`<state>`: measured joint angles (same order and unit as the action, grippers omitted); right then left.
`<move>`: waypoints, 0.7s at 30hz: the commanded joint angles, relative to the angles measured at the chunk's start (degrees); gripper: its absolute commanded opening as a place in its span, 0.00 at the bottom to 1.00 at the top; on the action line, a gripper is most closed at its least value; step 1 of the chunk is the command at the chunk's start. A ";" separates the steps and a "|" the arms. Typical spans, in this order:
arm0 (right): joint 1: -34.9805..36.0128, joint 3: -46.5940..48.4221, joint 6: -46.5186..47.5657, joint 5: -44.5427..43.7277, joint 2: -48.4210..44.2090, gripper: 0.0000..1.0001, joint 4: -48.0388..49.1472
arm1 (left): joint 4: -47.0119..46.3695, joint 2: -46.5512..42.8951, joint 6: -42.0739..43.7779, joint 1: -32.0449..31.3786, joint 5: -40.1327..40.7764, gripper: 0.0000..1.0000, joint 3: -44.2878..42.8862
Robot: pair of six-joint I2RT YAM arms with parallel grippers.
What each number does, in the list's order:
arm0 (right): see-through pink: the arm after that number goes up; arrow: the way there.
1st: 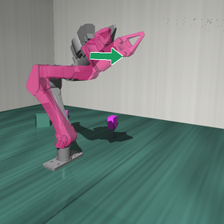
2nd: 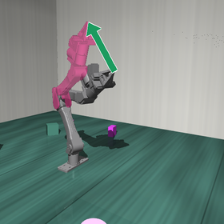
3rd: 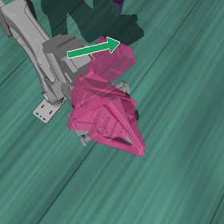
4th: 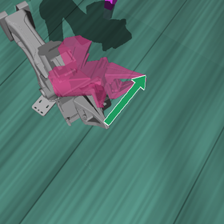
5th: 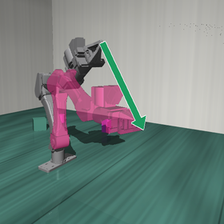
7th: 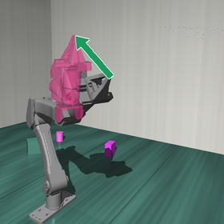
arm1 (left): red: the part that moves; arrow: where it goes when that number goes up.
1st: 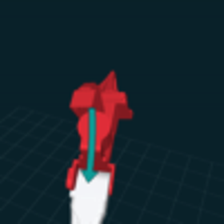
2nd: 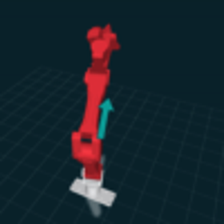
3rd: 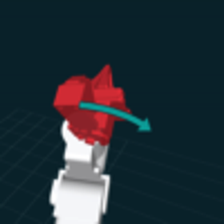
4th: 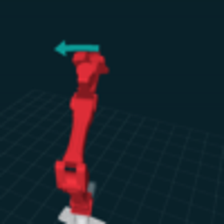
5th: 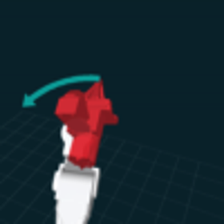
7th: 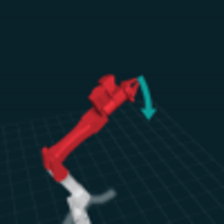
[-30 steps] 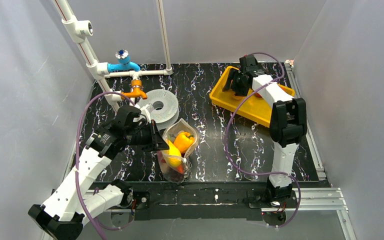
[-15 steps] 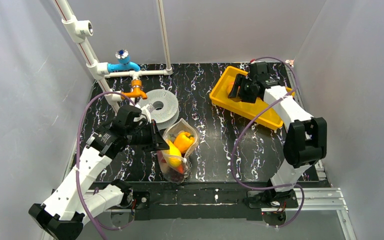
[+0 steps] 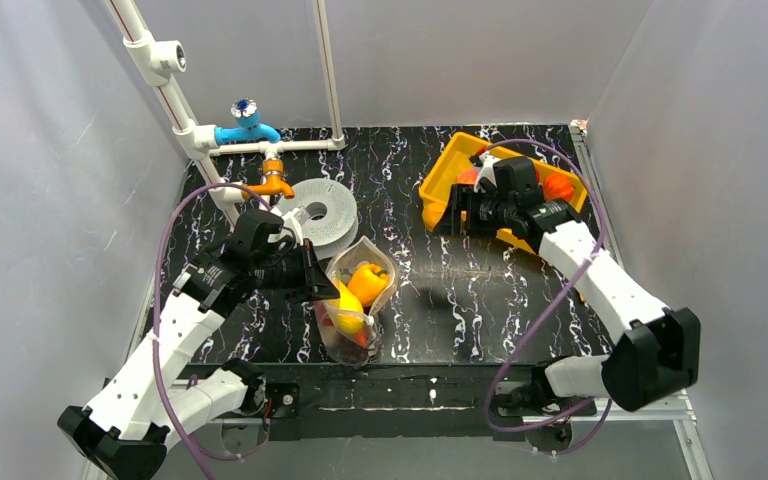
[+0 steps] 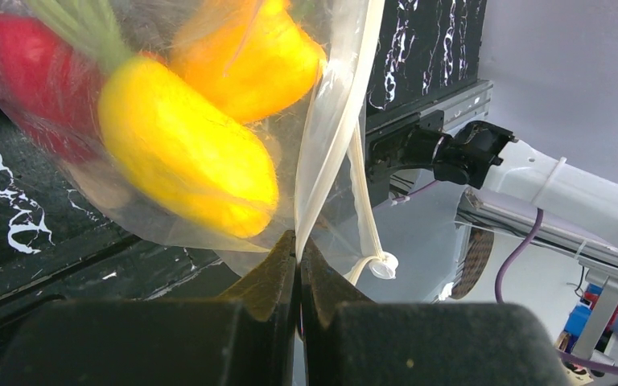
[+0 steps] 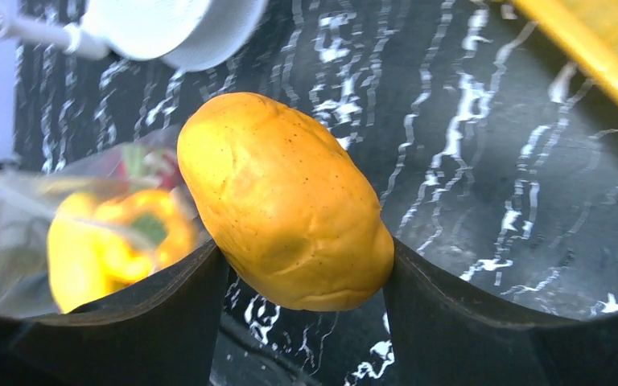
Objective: Place the food in the zip-top bag and seal the zipper
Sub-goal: Place the fake fruit in the zipper food storage bag.
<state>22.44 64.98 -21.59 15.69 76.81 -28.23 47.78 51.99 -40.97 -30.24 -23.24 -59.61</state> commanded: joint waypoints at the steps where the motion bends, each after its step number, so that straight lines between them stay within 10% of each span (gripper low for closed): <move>1: 4.68 -1.23 4.52 7.18 -5.97 0.22 3.91 | -0.56 0.25 0.40 -0.25 -1.41 0.00 0.26; 21: 25.81 11.41 15.55 2.23 -2.27 0.27 -5.03 | -0.35 -0.64 -0.38 -0.26 -0.83 0.00 0.62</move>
<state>45.04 72.65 -10.36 22.03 72.98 -29.36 46.74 51.86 -41.43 -30.24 -23.38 -59.33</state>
